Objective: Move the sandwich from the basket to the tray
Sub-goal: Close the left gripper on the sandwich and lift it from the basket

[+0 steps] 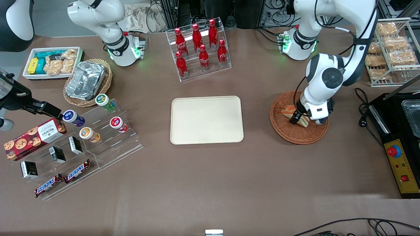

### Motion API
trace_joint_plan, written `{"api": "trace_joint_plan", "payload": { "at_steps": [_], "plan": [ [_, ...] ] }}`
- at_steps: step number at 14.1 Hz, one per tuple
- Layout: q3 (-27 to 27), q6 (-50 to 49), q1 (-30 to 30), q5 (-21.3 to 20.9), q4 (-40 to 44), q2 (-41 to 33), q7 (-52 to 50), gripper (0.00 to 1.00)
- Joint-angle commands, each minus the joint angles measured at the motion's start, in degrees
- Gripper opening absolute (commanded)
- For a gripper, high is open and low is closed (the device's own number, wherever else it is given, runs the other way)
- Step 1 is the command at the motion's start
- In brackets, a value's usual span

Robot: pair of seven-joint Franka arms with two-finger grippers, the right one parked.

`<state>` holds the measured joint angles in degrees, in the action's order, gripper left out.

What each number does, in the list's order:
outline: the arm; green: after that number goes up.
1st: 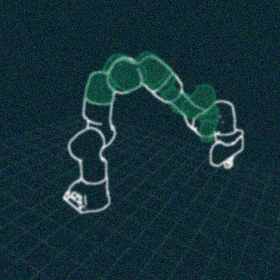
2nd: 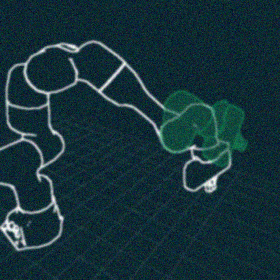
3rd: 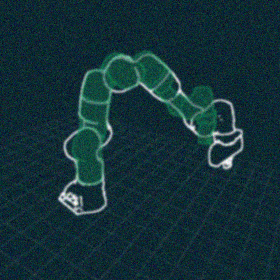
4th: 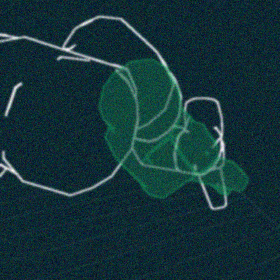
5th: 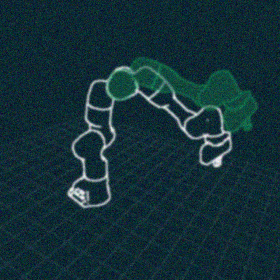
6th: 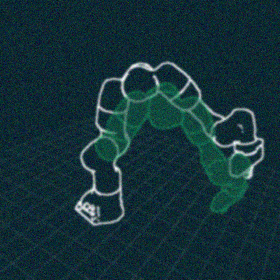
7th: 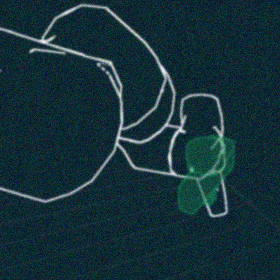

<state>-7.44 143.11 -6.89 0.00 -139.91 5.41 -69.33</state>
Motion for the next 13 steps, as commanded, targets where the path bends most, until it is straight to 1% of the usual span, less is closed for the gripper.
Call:
{"api": "trace_joint_plan", "payload": {
  "at_steps": [1, 4, 5, 6, 7, 8, 9, 13],
  "plan": [
    [0.15, 3.65, 0.03, -1.32, 0.08, 2.4, 0.34, 0.99],
    [0.24, 5.16, 0.12, -1.4, 0.08, 3.98, 0.42, 0.97],
    [0.24, 5.33, 0.12, -1.32, 0.16, 4.51, 0.42, 0.94],
    [0.32, 5.51, 0.12, -1.32, 0.17, 4.95, 0.25, 0.8],
    [0.32, 5.51, 0.12, -1.32, 0.08, 5.04, 0.16, 0.57],
    [0.32, 5.51, 0.12, -1.32, 0.08, 4.96, 0.16, 0.26],
    [0.32, 5.51, 0.2, -1.32, 0.08, 4.96, 0.16, 0.0],
    [0.32, 4.72, 0.29, -1.32, 0.17, 3.21, 0.16, 0.0]
  ]
}}
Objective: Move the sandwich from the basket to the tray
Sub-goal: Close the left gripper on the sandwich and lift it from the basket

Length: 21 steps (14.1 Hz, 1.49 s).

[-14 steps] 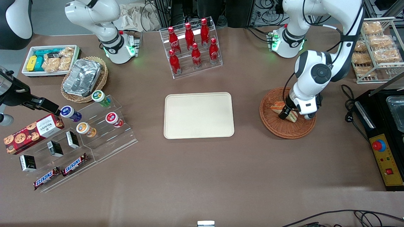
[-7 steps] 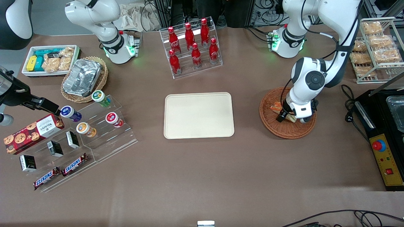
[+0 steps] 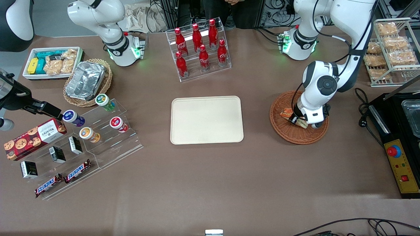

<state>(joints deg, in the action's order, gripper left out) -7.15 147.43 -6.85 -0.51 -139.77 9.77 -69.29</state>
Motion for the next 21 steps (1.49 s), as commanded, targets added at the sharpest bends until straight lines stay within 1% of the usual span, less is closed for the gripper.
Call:
{"api": "trace_joint_plan", "payload": {
  "at_steps": [1, 4, 5, 7, 9, 10, 12, 13, 14, 15, 16, 20, 21],
  "plan": [
    [0.03, -0.9, 0.26, -0.81, 0.12, -2.46, 0.21, 0.0],
    [-0.32, -6.79, -0.27, -0.89, 2.13, -7.46, 0.99, 0.0],
    [-0.4, -7.76, -0.27, -0.89, 2.57, -9.05, 2.3, 0.0],
    [-0.58, -13.8, -0.36, -0.72, 3.89, -12.39, 6.78, 0.0],
    [-1.1, -18.64, -0.53, -0.81, 7.92, -13.8, 7.59, 0.0],
    [-1.98, -22.59, -0.45, -0.72, 10.03, -14.68, 9.07, 0.0],
    [-2.86, -29.53, -0.45, -0.28, 15.82, -14.86, 14.5, 0.0],
    [-3.74, -32.35, -0.27, 0.16, 18.29, -14.86, 19.75, 0.0],
    [-4.27, -33.95, -0.01, 1.9, 19.79, -15.04, 25.81, 0.0],
    [-4.36, -34.75, -0.36, 5.05, 21.11, -15.65, 28.48, 0.0],
    [-4.62, -35.1, -0.53, 6.47, 21.64, -15.92, 29.03, 0.0],
    [-13.13, -35.19, -0.62, 5.88, 23.32, -15.74, 29.04, 0.0],
    [-15.06, -34.93, -1.14, 4.92, 23.41, -15.48, 28.51, 0.0]
  ]
}}
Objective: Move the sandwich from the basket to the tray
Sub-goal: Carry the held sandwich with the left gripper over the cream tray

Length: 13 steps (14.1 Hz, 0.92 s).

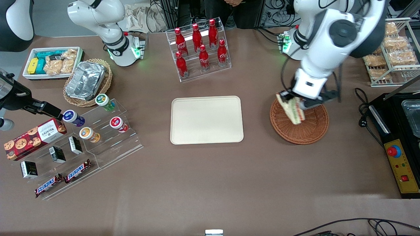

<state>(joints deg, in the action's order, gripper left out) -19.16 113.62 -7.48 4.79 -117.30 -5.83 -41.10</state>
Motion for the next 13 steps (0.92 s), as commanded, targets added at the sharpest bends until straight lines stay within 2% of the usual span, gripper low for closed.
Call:
{"api": "trace_joint_plan", "payload": {
  "at_steps": [1, 4, 10, 12, 13],
  "plan": [
    [-4.12, -0.69, -1.65, -1.96, 0.84, 0.29, -0.03, 0.0],
    [-4.4, 1.59, -6.84, -5.22, 0.32, 1.87, 0.23, 0.0],
    [-4.22, 13.99, -11.59, -6.01, -3.29, 10.56, -0.12, 0.0],
    [-4.22, 18.1, -11.77, -10.74, -3.55, 15.39, -0.21, 0.0],
    [-4.22, 20.04, -12.12, -11.63, -3.55, 17.67, -0.56, 0.0]
  ]
}}
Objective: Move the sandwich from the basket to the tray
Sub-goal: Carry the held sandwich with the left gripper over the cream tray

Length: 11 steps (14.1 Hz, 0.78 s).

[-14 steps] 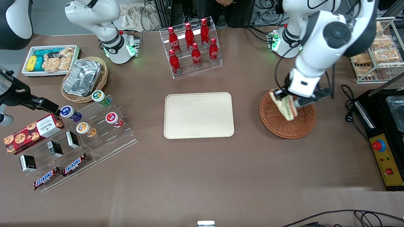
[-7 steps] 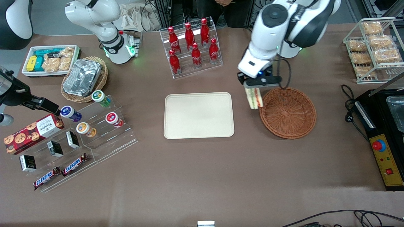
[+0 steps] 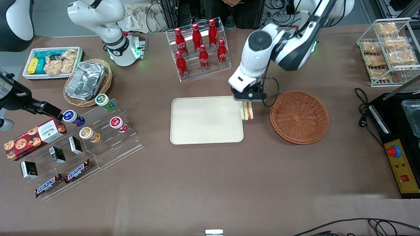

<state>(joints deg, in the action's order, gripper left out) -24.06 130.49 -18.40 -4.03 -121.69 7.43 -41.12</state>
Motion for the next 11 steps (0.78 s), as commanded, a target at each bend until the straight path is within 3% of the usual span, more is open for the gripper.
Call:
{"api": "trace_joint_plan", "payload": {
  "at_steps": [1, 11],
  "plan": [
    [0.76, 5.37, -1.63, -2.91, 0.84, 6.61, -0.72, 0.0],
    [0.94, 18.04, -3.04, -11.87, 1.2, 19.72, -6.34, 0.0]
  ]
}}
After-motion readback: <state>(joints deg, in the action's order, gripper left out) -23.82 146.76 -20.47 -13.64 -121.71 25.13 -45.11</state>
